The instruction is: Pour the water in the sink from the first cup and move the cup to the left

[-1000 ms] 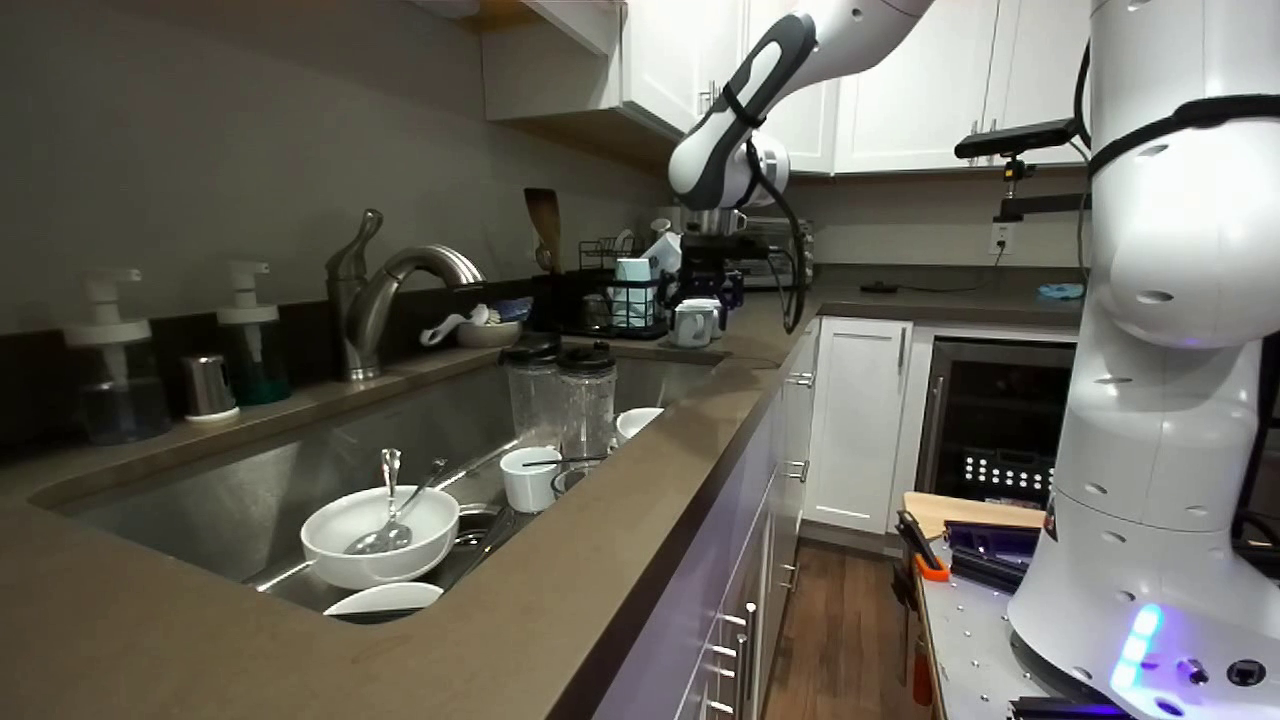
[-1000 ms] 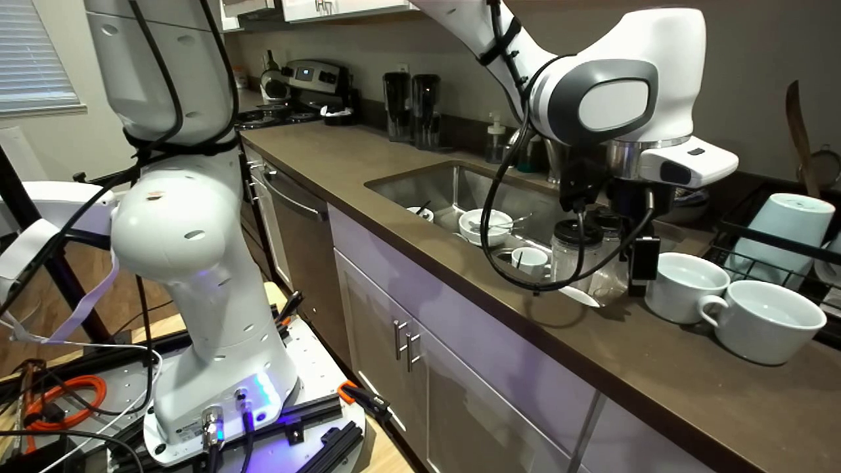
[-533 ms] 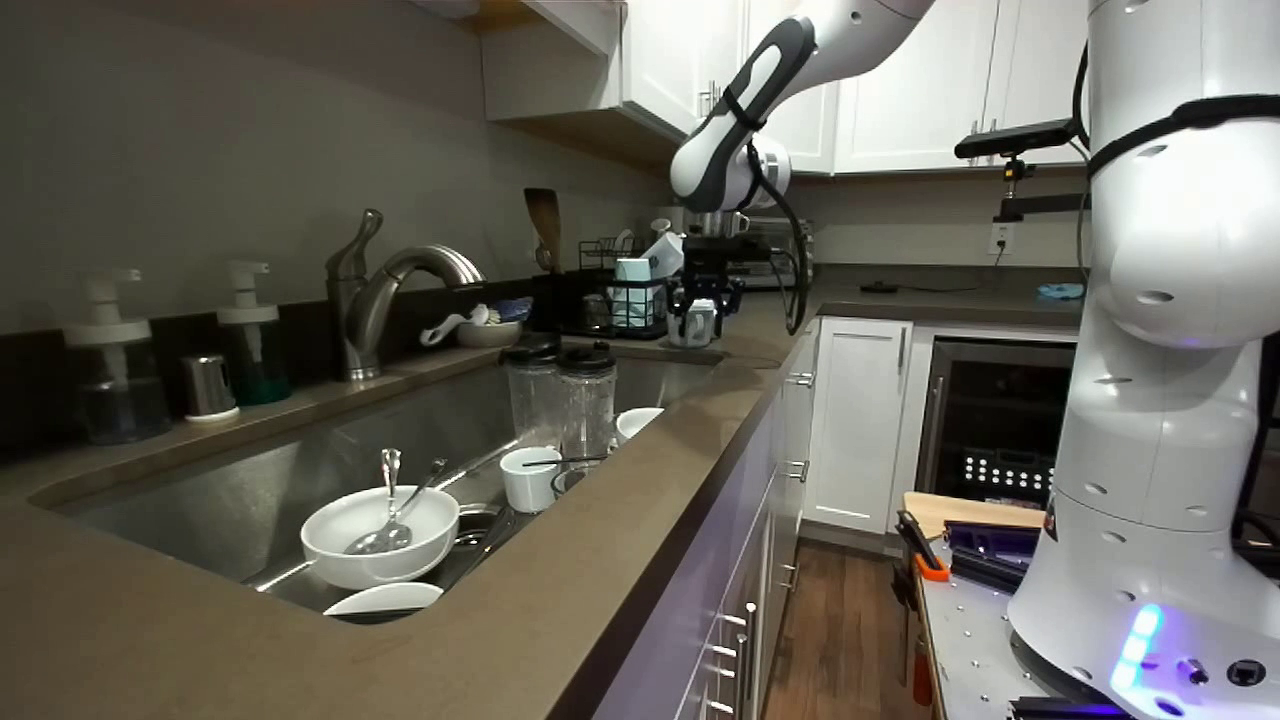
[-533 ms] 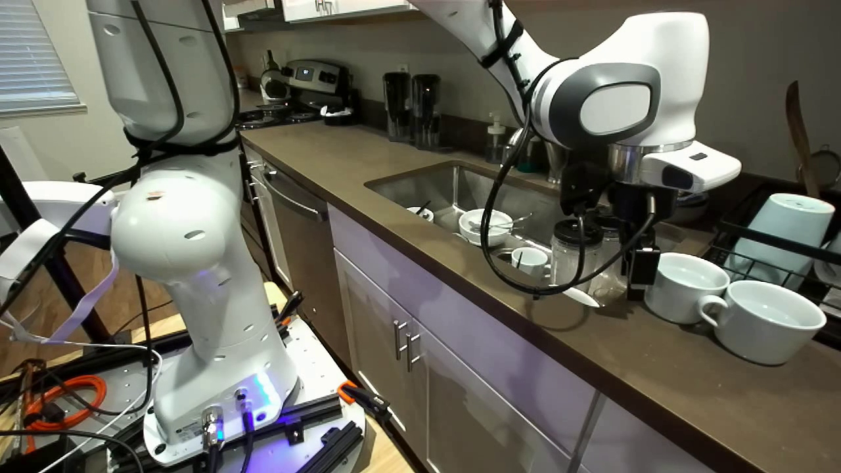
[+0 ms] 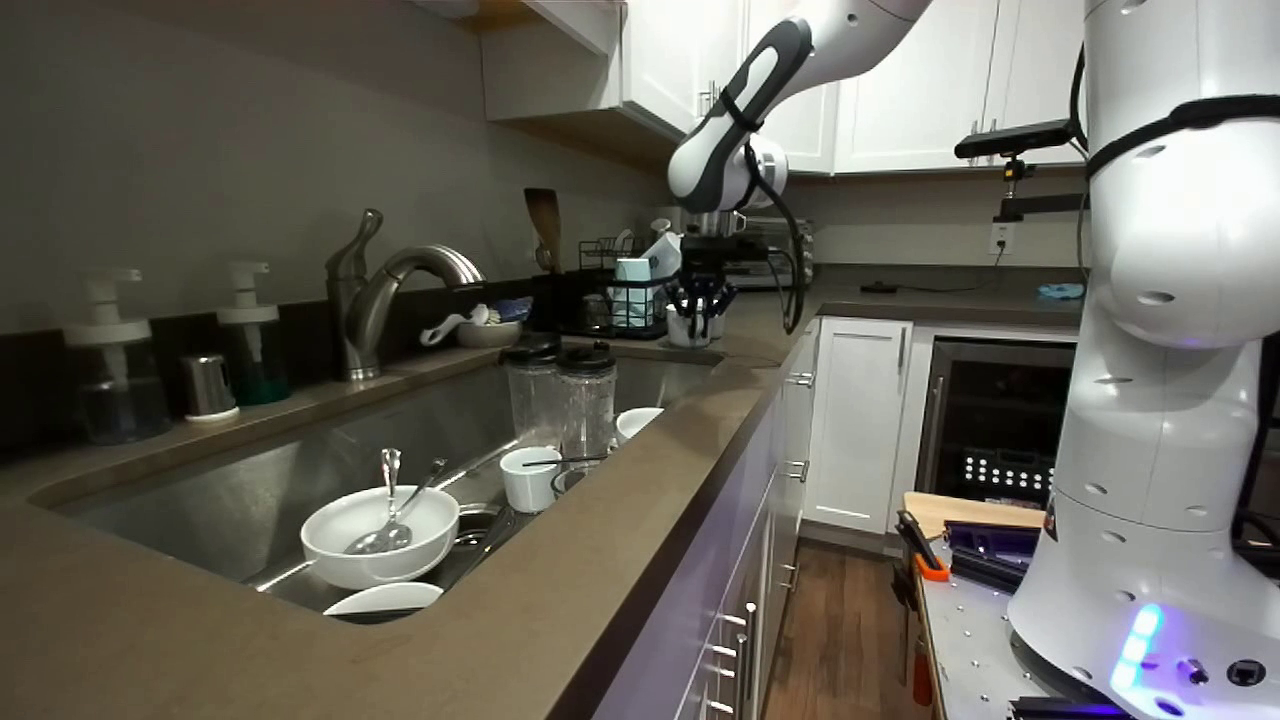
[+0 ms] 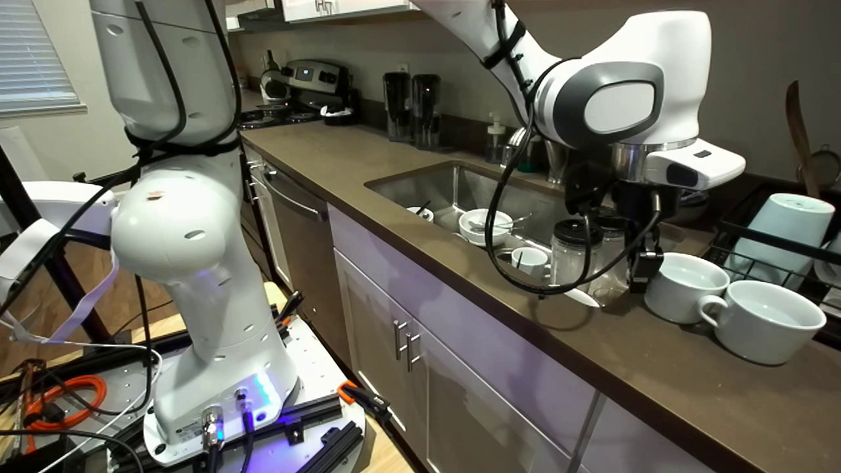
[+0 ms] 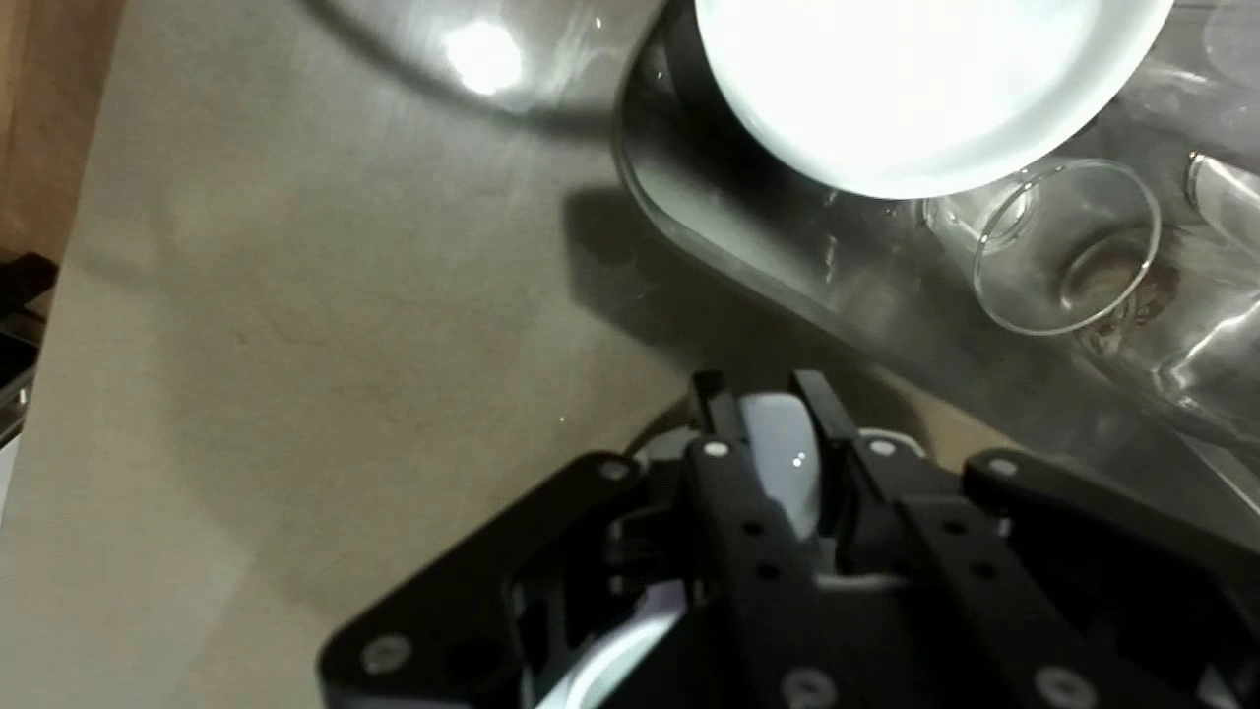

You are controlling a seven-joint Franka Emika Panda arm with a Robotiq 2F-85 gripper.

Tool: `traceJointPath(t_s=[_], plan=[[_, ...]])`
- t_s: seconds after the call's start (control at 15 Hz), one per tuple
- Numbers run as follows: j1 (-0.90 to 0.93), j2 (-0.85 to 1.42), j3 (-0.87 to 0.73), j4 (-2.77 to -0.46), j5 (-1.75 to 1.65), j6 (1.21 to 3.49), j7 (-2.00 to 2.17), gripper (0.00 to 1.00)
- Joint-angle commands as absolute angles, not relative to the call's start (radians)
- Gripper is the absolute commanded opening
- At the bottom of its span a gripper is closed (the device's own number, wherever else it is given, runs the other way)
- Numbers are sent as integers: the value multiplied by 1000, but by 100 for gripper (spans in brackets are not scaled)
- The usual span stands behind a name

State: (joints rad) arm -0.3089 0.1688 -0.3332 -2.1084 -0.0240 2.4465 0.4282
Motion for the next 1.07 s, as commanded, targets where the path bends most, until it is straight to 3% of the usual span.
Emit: traceJointPath(t_s=[0.0,0.2,0.27,0.33,0.47,0.73,1.0], plan=[[-297,202,-347,-2074,-55,2467,441,48],[-298,218,-349,-2060,-54,2466,437,64],[-299,221,-349,-2057,-51,2466,433,54],[-299,224,-350,-2054,-49,2465,432,28],[-298,228,-352,-2051,-49,2465,432,27],[-295,223,-353,-2056,-54,2464,436,2],[-292,220,-356,-2059,-58,2467,439,4]])
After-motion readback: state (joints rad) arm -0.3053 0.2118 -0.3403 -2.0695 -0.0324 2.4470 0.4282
